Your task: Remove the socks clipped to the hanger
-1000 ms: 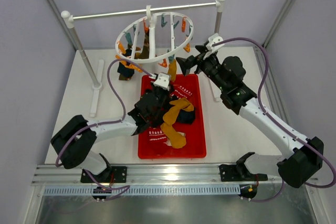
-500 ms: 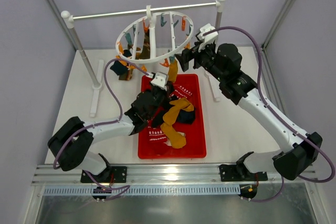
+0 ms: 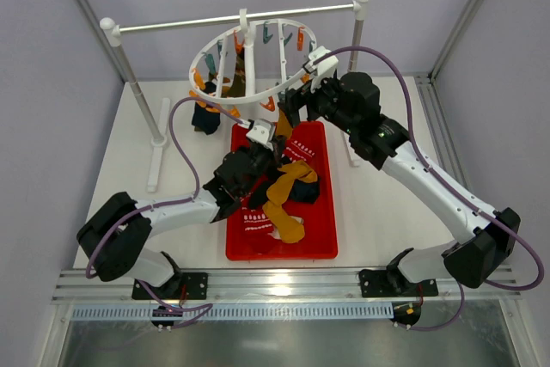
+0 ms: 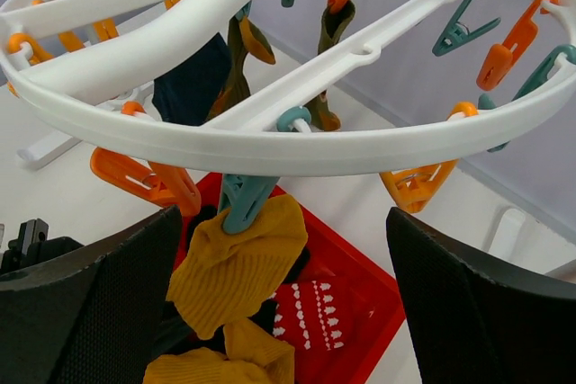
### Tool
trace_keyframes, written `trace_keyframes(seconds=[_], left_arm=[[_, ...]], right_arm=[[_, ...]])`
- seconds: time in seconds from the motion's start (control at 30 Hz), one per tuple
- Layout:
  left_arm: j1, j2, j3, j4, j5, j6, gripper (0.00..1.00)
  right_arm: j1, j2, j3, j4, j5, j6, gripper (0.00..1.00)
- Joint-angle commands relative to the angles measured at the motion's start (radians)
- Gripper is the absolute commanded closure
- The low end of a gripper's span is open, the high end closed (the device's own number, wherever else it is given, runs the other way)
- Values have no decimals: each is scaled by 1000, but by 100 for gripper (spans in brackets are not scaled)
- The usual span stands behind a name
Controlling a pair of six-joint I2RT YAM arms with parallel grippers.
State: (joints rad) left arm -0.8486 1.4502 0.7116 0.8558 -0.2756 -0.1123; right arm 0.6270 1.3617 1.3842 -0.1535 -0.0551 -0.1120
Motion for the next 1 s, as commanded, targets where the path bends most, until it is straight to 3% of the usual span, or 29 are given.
trace_keyframes(seconds=[0.0, 0.47, 0.97], left_arm=[[2, 2, 6, 51, 32, -35, 100], [2, 15, 23, 45, 1, -76, 100], [2, 13, 35, 19, 12, -92, 100]], right_arm=[[11, 14, 47, 49, 7, 3, 6], [146, 31, -10, 250, 417, -29, 7], [267, 128, 27, 347, 721, -147, 10]])
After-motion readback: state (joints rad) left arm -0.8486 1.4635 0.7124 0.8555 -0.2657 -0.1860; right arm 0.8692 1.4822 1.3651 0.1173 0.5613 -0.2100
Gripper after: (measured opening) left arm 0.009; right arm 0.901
